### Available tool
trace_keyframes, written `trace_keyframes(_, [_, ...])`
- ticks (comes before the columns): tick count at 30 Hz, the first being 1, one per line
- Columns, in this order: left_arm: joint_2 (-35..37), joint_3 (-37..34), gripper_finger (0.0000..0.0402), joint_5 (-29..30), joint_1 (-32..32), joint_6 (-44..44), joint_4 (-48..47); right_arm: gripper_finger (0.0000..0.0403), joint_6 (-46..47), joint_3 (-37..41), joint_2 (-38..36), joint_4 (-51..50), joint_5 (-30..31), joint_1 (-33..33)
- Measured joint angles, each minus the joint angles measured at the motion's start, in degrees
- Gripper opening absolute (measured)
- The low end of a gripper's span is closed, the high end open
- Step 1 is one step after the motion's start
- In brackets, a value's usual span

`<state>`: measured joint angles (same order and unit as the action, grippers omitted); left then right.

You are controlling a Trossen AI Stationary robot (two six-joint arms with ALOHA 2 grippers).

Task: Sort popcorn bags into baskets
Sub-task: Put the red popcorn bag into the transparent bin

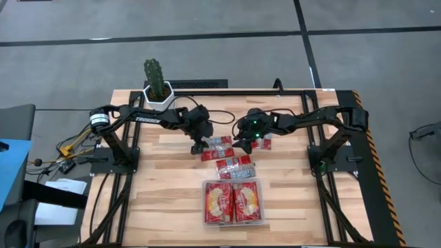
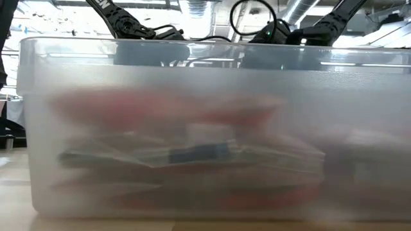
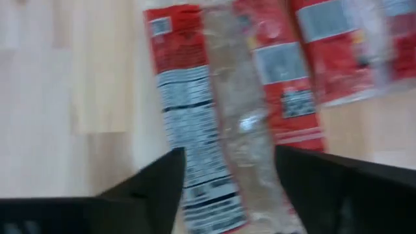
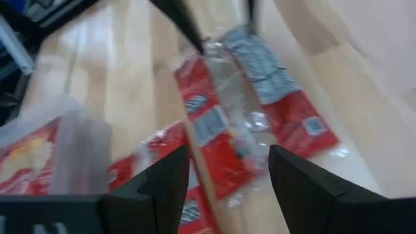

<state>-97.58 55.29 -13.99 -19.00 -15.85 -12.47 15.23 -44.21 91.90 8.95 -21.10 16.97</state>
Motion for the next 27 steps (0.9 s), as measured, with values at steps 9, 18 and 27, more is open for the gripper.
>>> trace_keyframes(9, [-4.84,-0.05,0.0319,1.52,0.17,3.60,-1.52,0.0234,1.67,0.04,0.21,-0.22,0.42,-2.78])
trace_keyframes(18, [-11.74,1.16,0.0205,0.48,0.08,8.04,0.28,0.0234,4.74,0.04,-0.09,0.17,0.37,-3.01])
trace_keyframes(27, [-11.52,0.92,0.0017,-2.22,-0.04,12.01,2.10,0.0234,10.37,0.04,-0.33,-0.32,0.15,-2.45])
